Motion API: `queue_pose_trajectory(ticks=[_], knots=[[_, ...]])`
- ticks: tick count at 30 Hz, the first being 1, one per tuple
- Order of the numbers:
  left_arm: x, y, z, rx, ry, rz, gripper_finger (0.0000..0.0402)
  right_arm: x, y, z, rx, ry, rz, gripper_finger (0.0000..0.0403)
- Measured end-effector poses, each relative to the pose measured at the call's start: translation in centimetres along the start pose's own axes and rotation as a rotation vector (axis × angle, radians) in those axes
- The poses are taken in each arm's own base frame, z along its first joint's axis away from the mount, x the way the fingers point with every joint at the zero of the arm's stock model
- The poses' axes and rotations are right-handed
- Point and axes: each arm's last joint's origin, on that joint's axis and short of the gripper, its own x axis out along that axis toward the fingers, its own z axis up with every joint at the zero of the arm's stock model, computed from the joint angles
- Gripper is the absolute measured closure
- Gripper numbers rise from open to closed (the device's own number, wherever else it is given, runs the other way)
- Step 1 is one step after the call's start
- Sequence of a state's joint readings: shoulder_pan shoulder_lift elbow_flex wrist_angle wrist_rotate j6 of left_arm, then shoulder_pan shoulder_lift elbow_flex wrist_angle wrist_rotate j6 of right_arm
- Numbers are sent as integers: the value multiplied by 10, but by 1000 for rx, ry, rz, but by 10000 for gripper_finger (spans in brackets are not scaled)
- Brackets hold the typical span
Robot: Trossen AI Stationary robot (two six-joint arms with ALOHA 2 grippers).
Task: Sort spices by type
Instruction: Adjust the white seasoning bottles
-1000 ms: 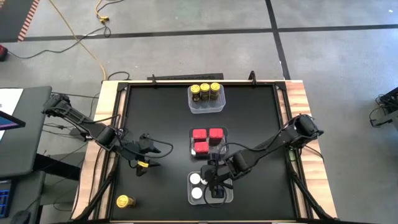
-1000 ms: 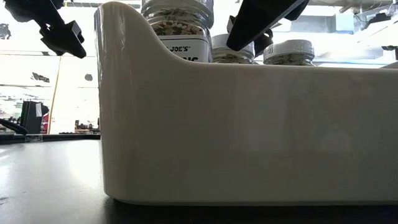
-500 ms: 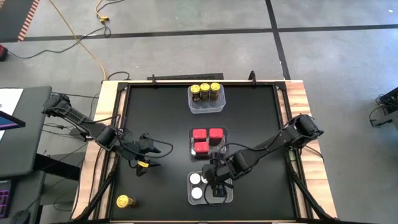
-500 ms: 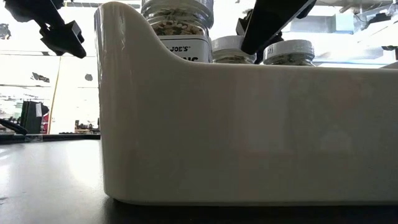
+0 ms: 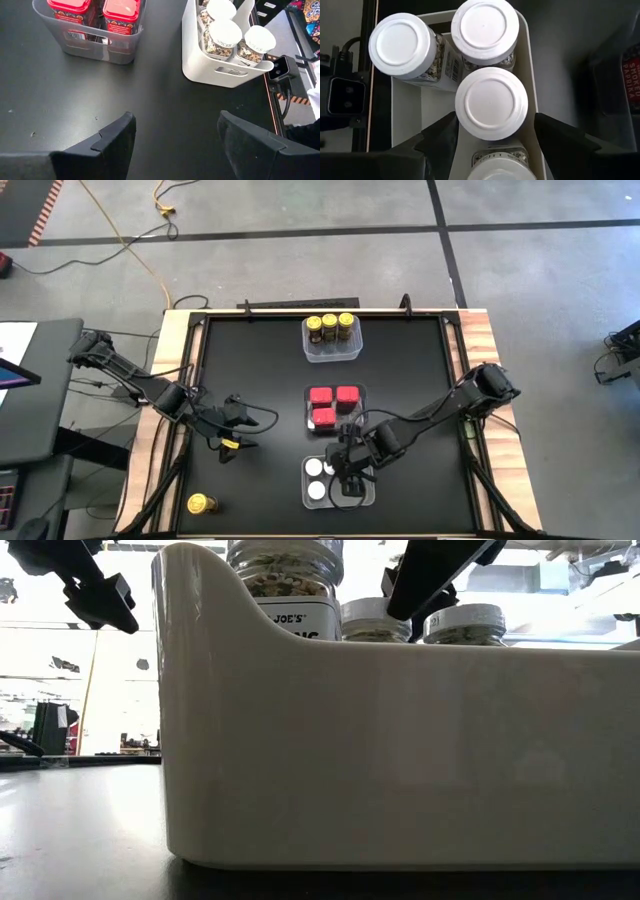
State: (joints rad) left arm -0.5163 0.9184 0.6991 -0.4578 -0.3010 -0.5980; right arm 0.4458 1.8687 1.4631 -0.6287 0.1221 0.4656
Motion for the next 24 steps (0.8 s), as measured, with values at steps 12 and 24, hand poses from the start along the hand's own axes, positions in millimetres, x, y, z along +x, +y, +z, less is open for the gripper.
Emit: queue_pose_trajectory(ticks=[12, 24], knots=[[0, 0, 0, 0, 0, 0, 133, -5, -1, 2, 9, -4, 2, 117], [0, 0, 0, -27, -3, -2, 133, -54, -3, 10, 11, -31, 17, 117]])
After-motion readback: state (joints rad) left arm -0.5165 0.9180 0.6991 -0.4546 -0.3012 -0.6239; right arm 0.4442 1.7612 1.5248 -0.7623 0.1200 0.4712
